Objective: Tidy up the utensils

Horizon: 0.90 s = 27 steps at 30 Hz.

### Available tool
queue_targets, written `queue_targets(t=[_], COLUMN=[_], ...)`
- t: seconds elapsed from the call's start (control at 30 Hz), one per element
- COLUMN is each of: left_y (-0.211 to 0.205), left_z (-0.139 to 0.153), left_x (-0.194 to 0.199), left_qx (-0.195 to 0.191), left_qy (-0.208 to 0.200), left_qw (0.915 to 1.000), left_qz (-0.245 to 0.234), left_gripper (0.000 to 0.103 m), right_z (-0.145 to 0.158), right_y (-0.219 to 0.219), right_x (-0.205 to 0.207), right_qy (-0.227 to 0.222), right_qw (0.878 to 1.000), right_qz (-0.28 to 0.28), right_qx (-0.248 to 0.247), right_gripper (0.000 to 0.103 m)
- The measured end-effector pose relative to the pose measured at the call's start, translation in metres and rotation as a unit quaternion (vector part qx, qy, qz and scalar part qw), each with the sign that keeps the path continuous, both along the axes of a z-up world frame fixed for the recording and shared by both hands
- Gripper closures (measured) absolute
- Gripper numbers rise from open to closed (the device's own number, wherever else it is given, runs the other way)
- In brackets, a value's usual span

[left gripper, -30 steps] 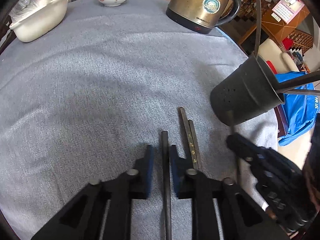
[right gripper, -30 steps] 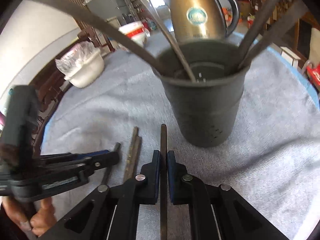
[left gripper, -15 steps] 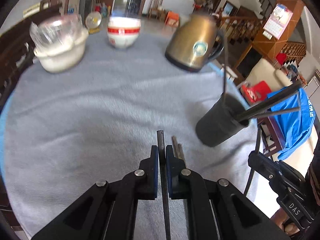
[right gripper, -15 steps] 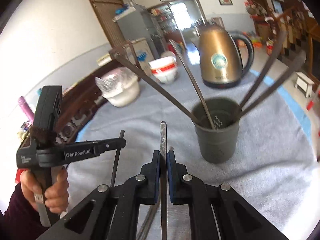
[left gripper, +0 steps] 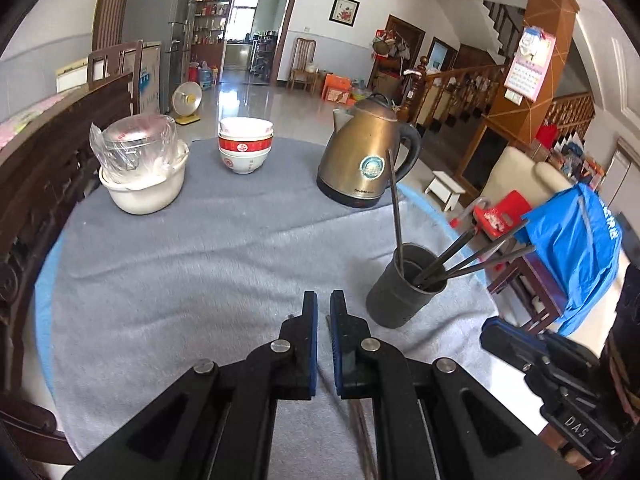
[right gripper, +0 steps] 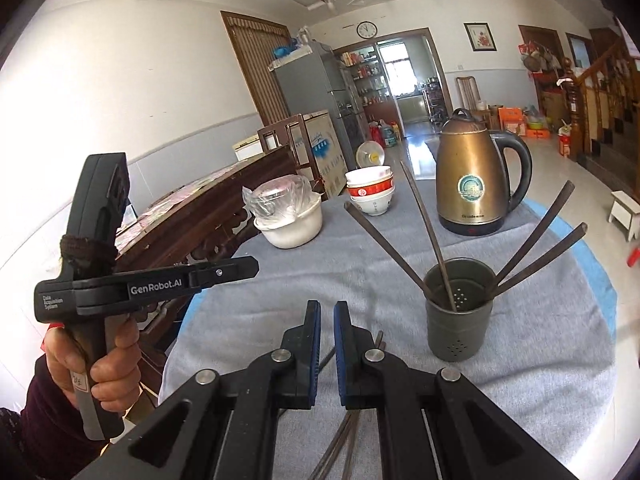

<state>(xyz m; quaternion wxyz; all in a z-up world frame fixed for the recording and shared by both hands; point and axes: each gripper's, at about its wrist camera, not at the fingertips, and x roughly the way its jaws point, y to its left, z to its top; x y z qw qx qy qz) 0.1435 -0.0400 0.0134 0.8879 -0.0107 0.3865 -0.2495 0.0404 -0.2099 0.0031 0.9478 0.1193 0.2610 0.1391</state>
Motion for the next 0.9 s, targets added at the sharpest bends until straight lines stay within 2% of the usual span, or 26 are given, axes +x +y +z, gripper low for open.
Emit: queue_targets(t=[0.07, 0.17, 0.27, 0.4, 0.47, 0.53, 0.57, 0.7, 0.9], left_y=[0.002, 0.008, 0.011, 0.009, 0.009, 0.011, 0.012, 0.018, 0.016], left_z=[-0.007, -0.029, -0.056, -0.086, -0.098, -0.109, -0.113, -0.129, -0.147], left_x=[0.005, 0.019, 0.033, 0.047, 0.052, 0.055, 0.056, 0.062, 0.078], left_qx=[0.01, 0.016, 0.012, 0.019, 0.021, 0.027, 0.028, 0.027, 0.031], left_qy=[0.015, 0.065, 0.129, 0.179, 0.196, 0.21, 0.215, 0.239, 0.266], left_qw=[0.9998, 0.9976, 0.9912, 0.9831, 0.9796, 0.9761, 0.9747, 0.9681, 0.9591], left_qz=[0.006, 0.017, 0.024, 0.035, 0.04, 0.05, 0.052, 0.069, 0.092], left_gripper=[0.097, 0.097, 0.096, 0.093, 0.09, 0.079, 0.077, 0.076, 0.076], right_z=[-0.002, -0.004, -0.004, -0.007, -0.012, -0.022, -0.029, -0.06, -0.095], right_y=[-0.003, -0.01, -0.018, -0.026, -0.033, -0.042, -0.047, -0.06, -0.064], right_x=[0.002, -0.003, -0.007, -0.011, -0.013, -0.014, -0.013, -0.014, -0.014], right_qy=[0.003, 0.004, 0.003, 0.008, 0.017, 0.04, 0.055, 0.105, 0.145], right_qw=[1.0, 1.0, 1.0, 0.999, 0.999, 0.997, 0.996, 0.989, 0.982], right_qz=[-0.006, -0.016, -0.023, -0.033, -0.04, -0.046, -0.046, -0.056, -0.064], right_qx=[0.001, 0.006, 0.014, 0.02, 0.027, 0.042, 0.054, 0.085, 0.106], right_gripper=[0.096, 0.096, 0.096, 0.096, 0.095, 0.093, 0.093, 0.089, 0.07])
